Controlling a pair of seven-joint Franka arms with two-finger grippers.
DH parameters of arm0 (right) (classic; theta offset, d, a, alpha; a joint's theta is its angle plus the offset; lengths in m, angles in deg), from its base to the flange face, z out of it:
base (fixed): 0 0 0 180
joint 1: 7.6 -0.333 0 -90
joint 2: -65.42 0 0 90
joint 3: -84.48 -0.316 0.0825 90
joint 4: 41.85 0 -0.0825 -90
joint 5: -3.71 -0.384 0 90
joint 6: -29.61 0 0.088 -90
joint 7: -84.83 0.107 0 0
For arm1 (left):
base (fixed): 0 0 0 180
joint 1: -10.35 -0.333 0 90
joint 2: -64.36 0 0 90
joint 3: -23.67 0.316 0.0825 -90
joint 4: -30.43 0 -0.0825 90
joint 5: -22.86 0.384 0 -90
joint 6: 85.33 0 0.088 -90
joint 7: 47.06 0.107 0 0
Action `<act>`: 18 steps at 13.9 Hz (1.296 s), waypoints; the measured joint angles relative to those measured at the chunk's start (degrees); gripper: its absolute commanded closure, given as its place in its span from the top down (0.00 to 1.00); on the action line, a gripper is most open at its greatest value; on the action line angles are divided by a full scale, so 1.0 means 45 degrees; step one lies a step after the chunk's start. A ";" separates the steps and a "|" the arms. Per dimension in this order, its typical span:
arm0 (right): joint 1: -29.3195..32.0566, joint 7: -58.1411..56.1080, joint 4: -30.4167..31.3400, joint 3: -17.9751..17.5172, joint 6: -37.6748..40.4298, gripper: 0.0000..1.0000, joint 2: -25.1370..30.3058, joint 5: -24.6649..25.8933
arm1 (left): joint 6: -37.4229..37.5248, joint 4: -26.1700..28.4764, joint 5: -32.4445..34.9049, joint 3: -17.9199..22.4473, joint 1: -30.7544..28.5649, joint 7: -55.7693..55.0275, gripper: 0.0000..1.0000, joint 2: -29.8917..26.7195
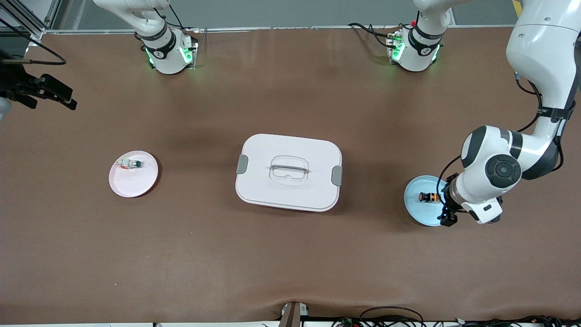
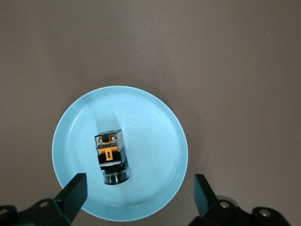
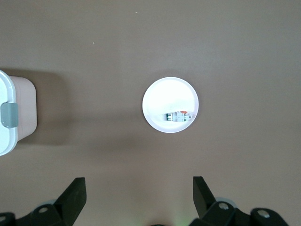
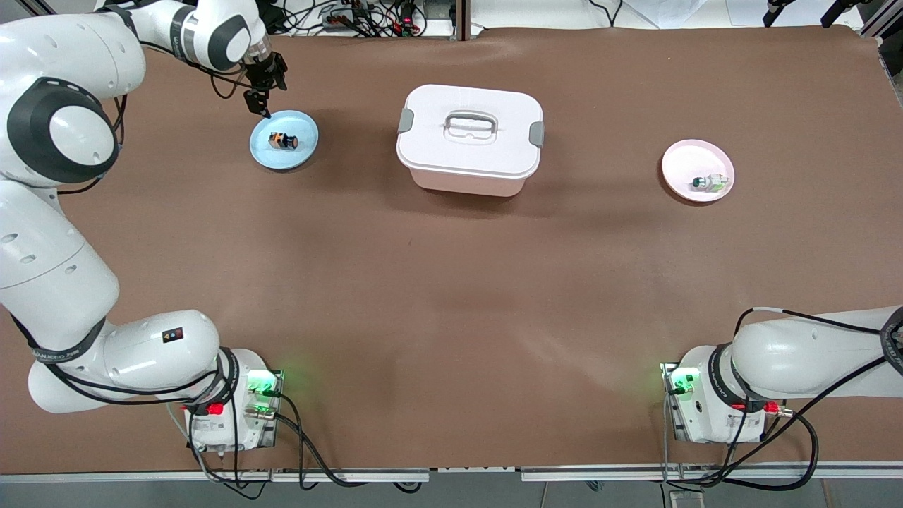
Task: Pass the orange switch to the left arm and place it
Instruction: 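Open the left gripper and lift it off the switch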
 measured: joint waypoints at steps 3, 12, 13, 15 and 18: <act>0.0046 -0.0120 0.0035 0.0047 -0.0001 1.00 0.0000 0.0002 | 0.0389 -0.0203 -0.0907 -0.0005 0.0039 0.2336 1.00 -0.0123; 0.0052 -0.0167 0.0066 0.0044 -0.0003 1.00 0.0000 0.0002 | 0.0704 -0.0346 -0.1949 -0.0005 0.0173 0.8008 1.00 -0.0220; 0.0052 -0.0167 0.0066 0.0044 -0.0005 1.00 0.0000 0.0001 | 0.0711 -0.0346 -0.1959 -0.0005 0.0185 0.8630 1.00 -0.0220; 0.0068 -0.0166 0.0066 0.0045 -0.0016 1.00 0.0000 -0.0035 | 0.0718 -0.0346 -0.1968 -0.0005 0.0266 0.9683 1.00 -0.0220; 0.0409 -0.0166 0.0095 0.0052 -0.0018 1.00 0.0000 -0.0293 | 0.0719 -0.0346 -0.1969 -0.0003 0.0359 1.1699 1.00 -0.0216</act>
